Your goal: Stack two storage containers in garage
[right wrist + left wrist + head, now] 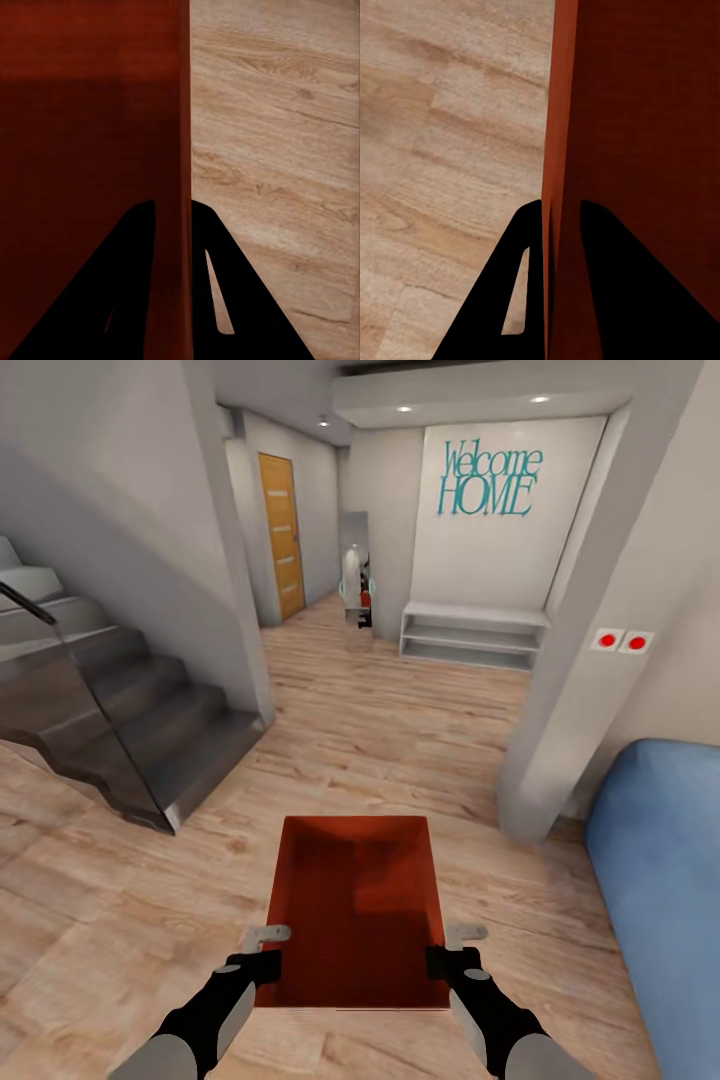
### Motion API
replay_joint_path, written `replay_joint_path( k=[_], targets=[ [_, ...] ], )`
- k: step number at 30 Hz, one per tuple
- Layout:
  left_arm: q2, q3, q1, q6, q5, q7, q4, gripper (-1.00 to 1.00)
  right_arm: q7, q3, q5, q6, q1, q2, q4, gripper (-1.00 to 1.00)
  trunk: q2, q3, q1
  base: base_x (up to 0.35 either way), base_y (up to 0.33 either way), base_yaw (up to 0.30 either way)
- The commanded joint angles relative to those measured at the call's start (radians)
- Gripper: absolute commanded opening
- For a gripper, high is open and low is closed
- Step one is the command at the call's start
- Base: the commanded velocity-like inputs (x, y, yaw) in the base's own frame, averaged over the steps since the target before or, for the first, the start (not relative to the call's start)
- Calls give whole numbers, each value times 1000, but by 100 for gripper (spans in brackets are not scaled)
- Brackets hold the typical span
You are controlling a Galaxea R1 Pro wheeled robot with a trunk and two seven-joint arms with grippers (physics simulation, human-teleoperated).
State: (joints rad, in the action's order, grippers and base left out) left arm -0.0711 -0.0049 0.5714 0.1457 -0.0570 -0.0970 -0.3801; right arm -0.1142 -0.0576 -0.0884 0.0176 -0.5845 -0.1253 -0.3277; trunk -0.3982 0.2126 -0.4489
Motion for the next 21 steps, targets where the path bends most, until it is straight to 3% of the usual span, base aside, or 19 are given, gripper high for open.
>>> replay_joint_path(
  k=[1,21],
  targets=[
    [8,-17,-1,6,14,-9,-1,-100,-61,-18,-16,2,-1,24,-40,-100,-2,2,-1,337,0,0],
    [8,-17,-1,6,14,-9,-1,-100,-61,-18,-16,2,-1,32,-40,-100,-2,2,-1,337,0,0]
  ],
)
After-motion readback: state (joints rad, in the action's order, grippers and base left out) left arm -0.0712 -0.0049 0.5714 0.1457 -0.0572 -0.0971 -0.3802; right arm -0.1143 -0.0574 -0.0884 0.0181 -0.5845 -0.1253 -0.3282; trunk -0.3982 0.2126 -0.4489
